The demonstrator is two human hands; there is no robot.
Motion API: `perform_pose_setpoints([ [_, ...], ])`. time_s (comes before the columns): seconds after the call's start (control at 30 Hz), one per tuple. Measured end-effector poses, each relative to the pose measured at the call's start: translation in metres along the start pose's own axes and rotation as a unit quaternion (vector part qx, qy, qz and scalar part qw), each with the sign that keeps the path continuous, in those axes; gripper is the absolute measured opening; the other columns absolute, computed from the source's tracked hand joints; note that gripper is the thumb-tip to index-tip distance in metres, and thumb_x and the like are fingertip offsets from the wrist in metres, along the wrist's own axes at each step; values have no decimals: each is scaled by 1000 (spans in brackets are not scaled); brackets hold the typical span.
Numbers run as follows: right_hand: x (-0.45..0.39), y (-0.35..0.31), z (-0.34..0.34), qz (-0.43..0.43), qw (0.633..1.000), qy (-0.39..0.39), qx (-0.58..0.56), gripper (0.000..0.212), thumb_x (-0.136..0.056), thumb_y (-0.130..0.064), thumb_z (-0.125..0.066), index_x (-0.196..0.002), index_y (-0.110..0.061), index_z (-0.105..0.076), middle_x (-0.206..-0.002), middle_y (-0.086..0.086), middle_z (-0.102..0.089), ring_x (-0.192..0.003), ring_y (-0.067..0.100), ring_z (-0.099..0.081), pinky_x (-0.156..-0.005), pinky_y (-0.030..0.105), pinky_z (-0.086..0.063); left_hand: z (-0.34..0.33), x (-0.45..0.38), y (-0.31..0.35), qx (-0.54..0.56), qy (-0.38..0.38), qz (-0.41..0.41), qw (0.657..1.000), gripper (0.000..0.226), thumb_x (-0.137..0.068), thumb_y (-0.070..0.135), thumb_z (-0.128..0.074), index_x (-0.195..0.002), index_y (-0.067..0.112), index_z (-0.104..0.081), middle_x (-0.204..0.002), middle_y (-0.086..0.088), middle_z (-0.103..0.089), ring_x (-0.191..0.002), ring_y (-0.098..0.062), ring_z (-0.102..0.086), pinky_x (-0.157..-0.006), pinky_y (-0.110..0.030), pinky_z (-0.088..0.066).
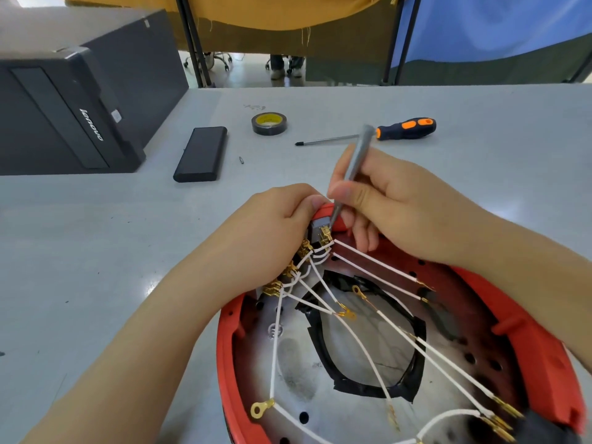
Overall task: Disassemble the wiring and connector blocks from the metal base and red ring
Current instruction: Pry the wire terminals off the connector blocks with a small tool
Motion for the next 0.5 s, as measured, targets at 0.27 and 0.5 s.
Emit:
perform_pose_setpoints([
  [0.27,3,-4,-1,33,999,22,0,12,-98,-27,-46,-87,-30,-49,-66,2,-59,-45,20,-56,-46,23,-47,0,1,0,5,-6,1,1000,28,-100,37,-34,-83,35,-57,-53,33,-51,-53,13,-48,-50,-6,-34],
  [0.5,7,-11,-4,71,996,14,60,11,-93,-38,-43,-88,-31,-50,-66,-1,-59,-45,10,-55,-51,12,-42,-1,0,1,1,-3,-3,1000,31,-101,38,-33,-82,33,-56,-48,31,-49,-47,12,-46,-47,-6,-34],
])
Point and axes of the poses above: each hand's wrist, its own x-axis away from the middle knuckle, its own z-axis out of the back of the hand, y = z × x, the point moved 4 cm from there along -x, towards the middle knuckle
